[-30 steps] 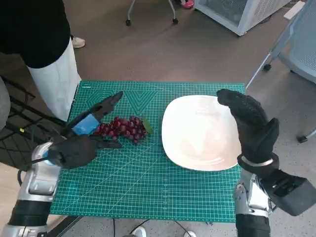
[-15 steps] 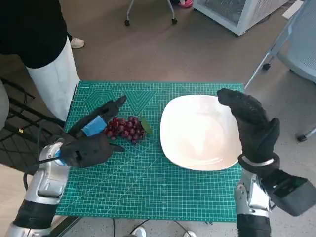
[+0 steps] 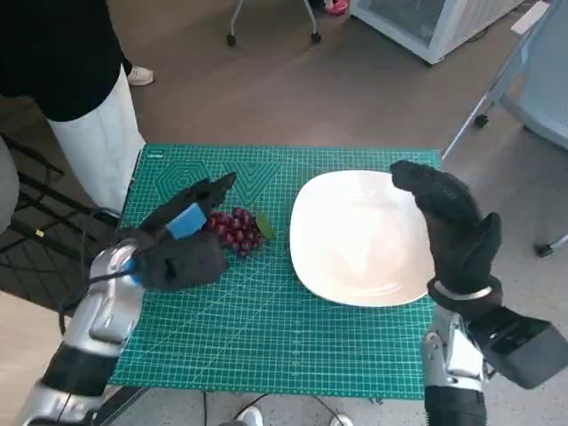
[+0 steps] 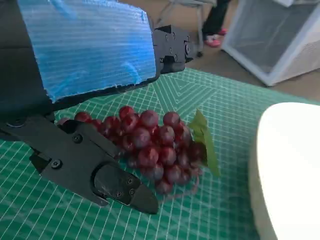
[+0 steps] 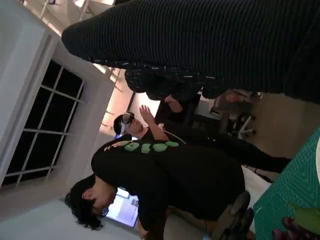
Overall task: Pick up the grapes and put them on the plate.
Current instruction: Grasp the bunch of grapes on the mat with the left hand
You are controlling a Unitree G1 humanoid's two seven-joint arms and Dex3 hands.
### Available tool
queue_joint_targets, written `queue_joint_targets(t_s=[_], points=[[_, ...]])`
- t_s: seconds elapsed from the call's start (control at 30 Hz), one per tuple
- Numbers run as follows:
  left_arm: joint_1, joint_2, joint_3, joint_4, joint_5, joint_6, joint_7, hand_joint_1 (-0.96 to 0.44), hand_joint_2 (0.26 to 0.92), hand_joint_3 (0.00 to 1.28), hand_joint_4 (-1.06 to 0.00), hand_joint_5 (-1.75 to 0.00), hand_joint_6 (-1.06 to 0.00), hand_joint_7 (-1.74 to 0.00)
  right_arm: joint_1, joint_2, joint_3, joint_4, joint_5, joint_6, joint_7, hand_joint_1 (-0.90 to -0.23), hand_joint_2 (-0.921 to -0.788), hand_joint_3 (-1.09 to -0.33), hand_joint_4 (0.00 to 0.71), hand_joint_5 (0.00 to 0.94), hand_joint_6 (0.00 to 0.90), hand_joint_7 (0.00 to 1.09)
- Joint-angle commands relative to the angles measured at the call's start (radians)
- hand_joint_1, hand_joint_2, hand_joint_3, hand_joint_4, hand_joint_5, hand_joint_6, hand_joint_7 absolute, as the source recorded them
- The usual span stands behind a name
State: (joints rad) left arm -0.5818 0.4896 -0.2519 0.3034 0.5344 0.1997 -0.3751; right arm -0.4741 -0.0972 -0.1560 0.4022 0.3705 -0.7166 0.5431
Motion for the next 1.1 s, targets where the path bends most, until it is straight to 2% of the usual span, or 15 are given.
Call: queue_joint_targets(t_s=[0.03,0.3,0.63,0.83,1.1], points=[[-0.086,-0.037,-0.053,0.132,0.045,0.014,0.033,-0.2,0.684,0.0,0.0,0.0,-0.11,-0.01,0.021,0.002,-0.002,0.011,0.002,0.009,-0.003,-0.454,-0.921,-0.59,0.283,0.001,0.03,0.52],[-0.219,-0.107,-0.14,0.397,0.106,0.016,0.084,-0.16,0.688,0.0,0.0,0.0,-0.11,-0.01,0.023,0.003,-0.003,0.013,0.0,0.009,-0.005,-0.454,-0.921,-0.59,0.283,0.001,0.03,0.52],[-0.338,-0.184,-0.224,0.718,0.133,-0.051,0.133,-0.1,0.694,0.0,0.0,0.0,-0.14,-0.01,0.028,0.003,-0.002,0.005,0.004,0.012,-0.004,-0.455,-0.921,-0.588,0.283,0.001,0.032,0.52],[-0.368,-0.211,-0.256,0.84,0.138,-0.077,0.115,-0.06,0.712,0.01,0.0,0.0,-0.18,-0.03,0.031,-0.001,-0.003,-0.001,0.005,0.015,-0.004,-0.455,-0.921,-0.588,0.284,0.001,0.032,0.52],[-0.388,-0.227,-0.262,0.909,0.123,-0.072,0.084,-0.02,0.735,0.02,-0.02,-0.01,-0.25,-0.03,0.031,-0.005,-0.007,-0.003,0.002,0.014,-0.008,-0.457,-0.921,-0.586,0.284,0.001,0.034,0.51]])
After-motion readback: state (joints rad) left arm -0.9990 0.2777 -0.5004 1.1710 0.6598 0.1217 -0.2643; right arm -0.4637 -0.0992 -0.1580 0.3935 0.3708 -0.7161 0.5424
